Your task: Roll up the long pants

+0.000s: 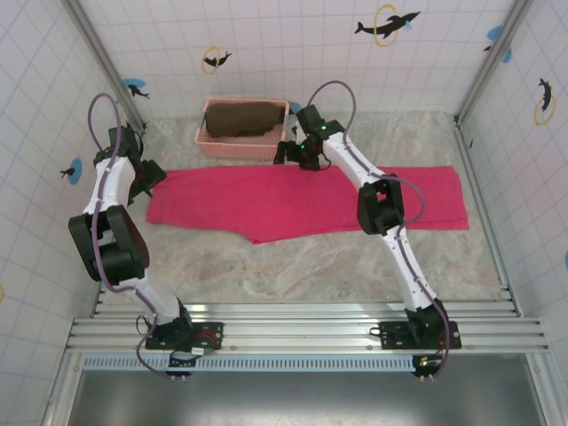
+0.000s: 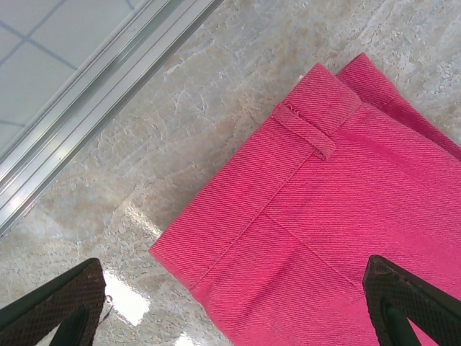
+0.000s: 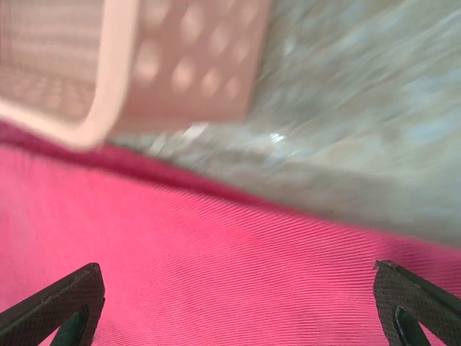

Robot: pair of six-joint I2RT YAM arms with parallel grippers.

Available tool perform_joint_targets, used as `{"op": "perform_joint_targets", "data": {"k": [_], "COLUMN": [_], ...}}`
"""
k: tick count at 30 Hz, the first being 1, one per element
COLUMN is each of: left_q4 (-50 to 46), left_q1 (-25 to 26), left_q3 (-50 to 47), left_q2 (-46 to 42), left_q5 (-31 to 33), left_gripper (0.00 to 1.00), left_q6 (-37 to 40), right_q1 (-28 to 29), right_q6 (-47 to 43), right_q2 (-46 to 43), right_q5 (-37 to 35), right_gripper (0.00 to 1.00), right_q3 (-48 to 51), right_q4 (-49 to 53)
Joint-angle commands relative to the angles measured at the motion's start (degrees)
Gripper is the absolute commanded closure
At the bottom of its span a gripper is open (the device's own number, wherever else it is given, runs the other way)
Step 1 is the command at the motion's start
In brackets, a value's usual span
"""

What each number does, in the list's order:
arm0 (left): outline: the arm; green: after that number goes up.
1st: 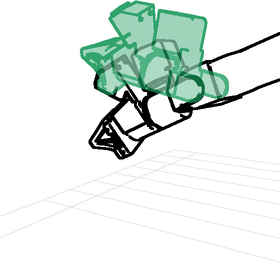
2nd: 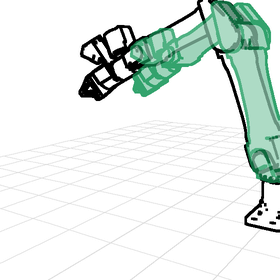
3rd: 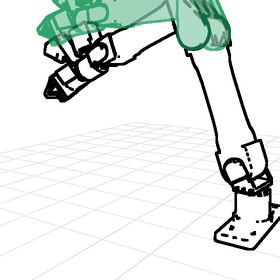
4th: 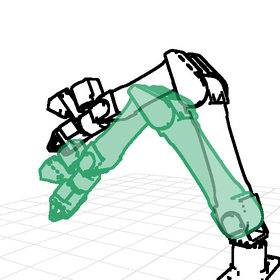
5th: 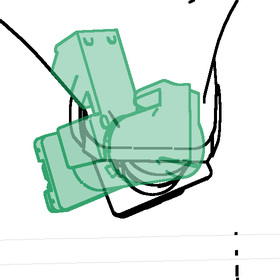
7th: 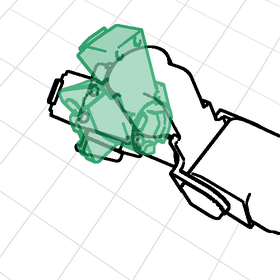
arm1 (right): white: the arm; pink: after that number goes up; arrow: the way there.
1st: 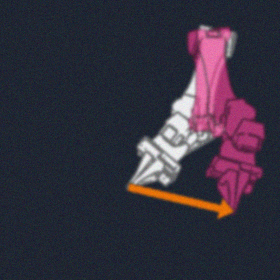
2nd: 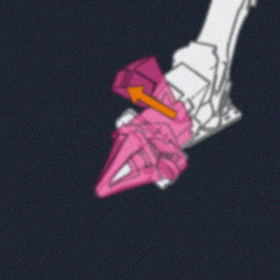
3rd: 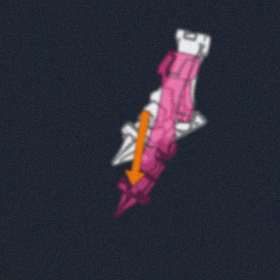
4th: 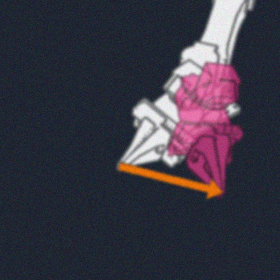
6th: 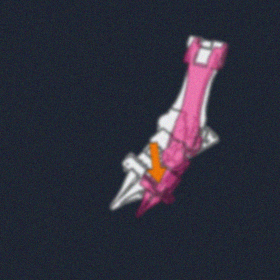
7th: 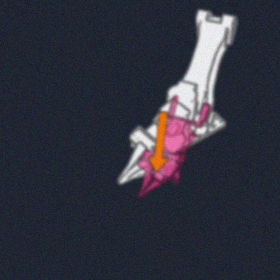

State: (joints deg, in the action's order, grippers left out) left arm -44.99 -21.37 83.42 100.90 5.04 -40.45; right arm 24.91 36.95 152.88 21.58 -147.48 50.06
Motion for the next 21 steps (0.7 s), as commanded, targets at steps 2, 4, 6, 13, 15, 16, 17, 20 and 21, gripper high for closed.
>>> {"op": "perform_joint_targets", "data": {"k": [2, 4, 6, 13, 15, 16, 17, 20, 21], "left_q4": [-1.6, -1.1, -0.3, 1.5, 1.7, 1.7, 1.8, 1.9, 2.0], "left_q1": [0.0, 0.0, 0.0, 0.0, 0.0, 0.1, 0.1, 0.0, 0.1], "left_q3": [0.7, -0.2, -1.4, -3.7, -5.2, -5.2, -5.2, -5.2, -5.3], "left_q2": [0.7, 0.6, 0.4, 0.3, 0.3, 0.3, 0.4, 0.5, 0.6], "left_q5": [0.4, 0.2, 0.1, -0.9, -1.0, -1.1, -1.2, -1.4, -1.6], "left_gripper": [0.06, 0.06, 0.06, 0.06, 0.06, 0.06, 0.06, 0.06, 0.06], "left_q6": [1.2, 1.0, 0.7, 0.0, -0.1, -0.2, -0.2, -0.5, -0.6], "right_q1": [-3.4, -5.2, -8.0, -20.3, -23.1, -24.3, -25.3, -28.2, -28.9], "right_q6": [-5.9, -8.4, -10.1, -14.9, -17.6, -18.7, -19.9, -25.1, -27.2], "right_q2": [-4.5, -8.7, -14.5, -31.7, -34.9, -35.8, -36.7, -38.5, -38.9], "right_q5": [-6.8, -9.4, -12.4, -24.2, -28.3, -29.4, -30.6, -32.9, -33.6], "right_gripper": [0.01, 0.01, 0.01, 0.01, 0.01, 0.01, 0.01, 0.01, 0.01], "right_q3": [-1.5, 3.6, 13.3, 43.0, 47.2, 48.4, 49.7, 52.5, 53.0], "right_q4": [6.4, 8.3, 8.4, 7.0, 7.9, 8.3, 8.7, 8.8, 8.8]}}
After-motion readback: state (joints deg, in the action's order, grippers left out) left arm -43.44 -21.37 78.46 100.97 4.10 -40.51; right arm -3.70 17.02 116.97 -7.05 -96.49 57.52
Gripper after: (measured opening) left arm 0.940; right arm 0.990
